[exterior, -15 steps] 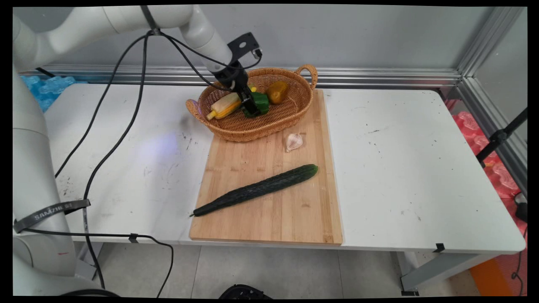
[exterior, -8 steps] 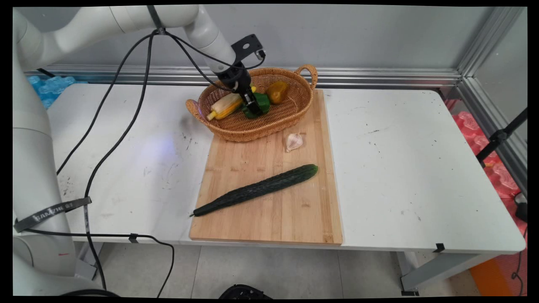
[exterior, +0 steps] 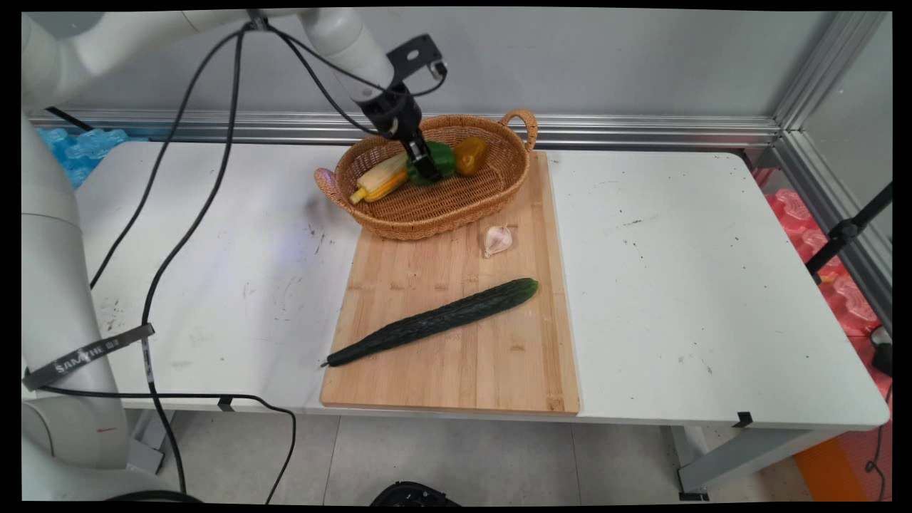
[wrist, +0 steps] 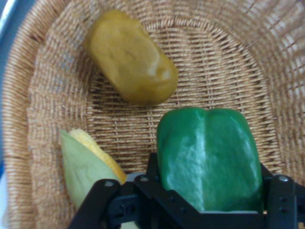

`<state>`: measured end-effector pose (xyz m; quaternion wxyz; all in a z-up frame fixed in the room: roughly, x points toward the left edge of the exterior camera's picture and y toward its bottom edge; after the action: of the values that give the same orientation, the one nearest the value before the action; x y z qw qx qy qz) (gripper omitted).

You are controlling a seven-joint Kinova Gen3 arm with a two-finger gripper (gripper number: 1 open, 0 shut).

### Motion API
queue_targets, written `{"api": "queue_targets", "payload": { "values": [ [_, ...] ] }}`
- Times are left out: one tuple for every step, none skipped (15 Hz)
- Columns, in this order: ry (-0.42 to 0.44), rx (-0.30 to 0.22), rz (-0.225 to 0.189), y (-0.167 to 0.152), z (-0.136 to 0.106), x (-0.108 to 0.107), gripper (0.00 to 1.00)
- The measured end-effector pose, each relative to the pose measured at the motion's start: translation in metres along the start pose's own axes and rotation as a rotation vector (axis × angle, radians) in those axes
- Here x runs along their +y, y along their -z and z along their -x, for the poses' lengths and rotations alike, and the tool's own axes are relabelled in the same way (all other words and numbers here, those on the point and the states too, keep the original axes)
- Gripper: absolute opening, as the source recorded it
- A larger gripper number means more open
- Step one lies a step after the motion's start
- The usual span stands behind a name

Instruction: Place the picked object on the cutting board

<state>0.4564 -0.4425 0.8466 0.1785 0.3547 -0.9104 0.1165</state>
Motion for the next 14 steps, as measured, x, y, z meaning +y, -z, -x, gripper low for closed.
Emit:
{"api": "queue_targets", "payload": {
  "values": [
    [-0.004, 0.001, -0.001, 0.012, -0.003, 0.003, 0.00],
    [-0.010, 0.003, -0.002, 0.022, -0.005, 0.005, 0.00],
    [-0.025, 0.005, 0.002, 0.035, -0.008, 0.009, 0.00],
    [-0.042, 0.008, 0.009, 0.048, -0.011, 0.014, 0.00],
    [-0.059, 0.012, 0.017, 0.058, -0.013, 0.019, 0.00],
    [-0.070, 0.015, 0.023, 0.064, -0.014, 0.023, 0.00],
    [-0.088, 0.018, 0.034, 0.073, -0.015, 0.028, 0.00],
    [-0.104, 0.023, 0.049, 0.083, -0.016, 0.036, 0.00],
    [-0.121, 0.026, 0.066, 0.090, -0.016, 0.044, 0.00],
    [-0.137, 0.028, 0.081, 0.095, -0.015, 0.051, 0.00],
    [-0.149, 0.028, 0.092, 0.098, -0.015, 0.056, 0.00],
    [-0.173, 0.029, 0.108, 0.102, -0.014, 0.065, 0.00],
    [-0.192, 0.029, 0.120, 0.103, -0.013, 0.072, 0.00],
    [-0.216, 0.027, 0.134, 0.104, -0.012, 0.079, 0.00]
  ]
}}
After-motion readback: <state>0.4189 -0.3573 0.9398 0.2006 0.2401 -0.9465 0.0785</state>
